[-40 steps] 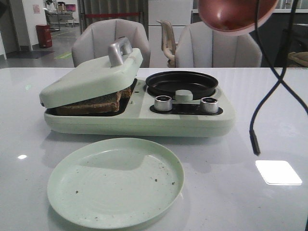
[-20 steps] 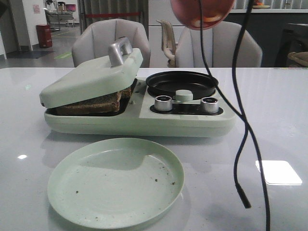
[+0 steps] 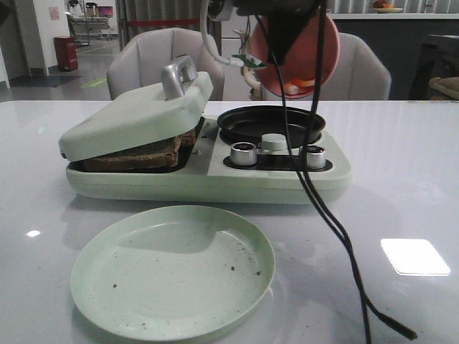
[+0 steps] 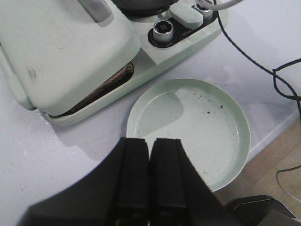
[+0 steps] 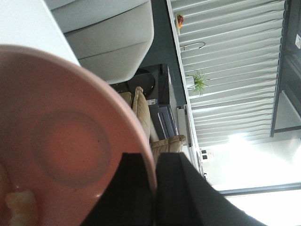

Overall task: Make breakfast with bread and shrimp
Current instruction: 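Tilt the pink bowl over the round pan to pour the shrimp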

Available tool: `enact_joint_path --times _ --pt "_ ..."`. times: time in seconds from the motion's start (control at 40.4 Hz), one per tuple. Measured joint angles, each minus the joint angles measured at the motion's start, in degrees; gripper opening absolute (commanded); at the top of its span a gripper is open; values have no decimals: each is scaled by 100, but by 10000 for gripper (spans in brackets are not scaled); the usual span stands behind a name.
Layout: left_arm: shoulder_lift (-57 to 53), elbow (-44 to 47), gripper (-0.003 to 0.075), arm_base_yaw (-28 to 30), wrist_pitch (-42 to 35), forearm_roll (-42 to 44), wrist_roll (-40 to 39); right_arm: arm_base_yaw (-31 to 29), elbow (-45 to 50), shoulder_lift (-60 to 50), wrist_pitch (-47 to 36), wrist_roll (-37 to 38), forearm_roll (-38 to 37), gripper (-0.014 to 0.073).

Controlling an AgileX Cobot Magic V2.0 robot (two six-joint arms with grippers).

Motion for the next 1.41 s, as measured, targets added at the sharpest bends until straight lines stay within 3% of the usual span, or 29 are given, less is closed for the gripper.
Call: enact_joint_path --times 0.173,0.321,0.519,1.236,1.409 --pt "0 0 100 0 0 0 0 0 -64 14 45 -130 0 45" --pt "0 0 100 0 0 0 0 0 -616 54 326 -774 0 45" --pt "0 0 100 0 0 0 0 0 -1210 33 431 -933 -54 45" --pt "0 0 100 0 0 17 0 0 -1221 611 520 -1068 -6 45" --pt "0 0 100 0 0 30 0 38 -1334 611 744 -1452 16 45"
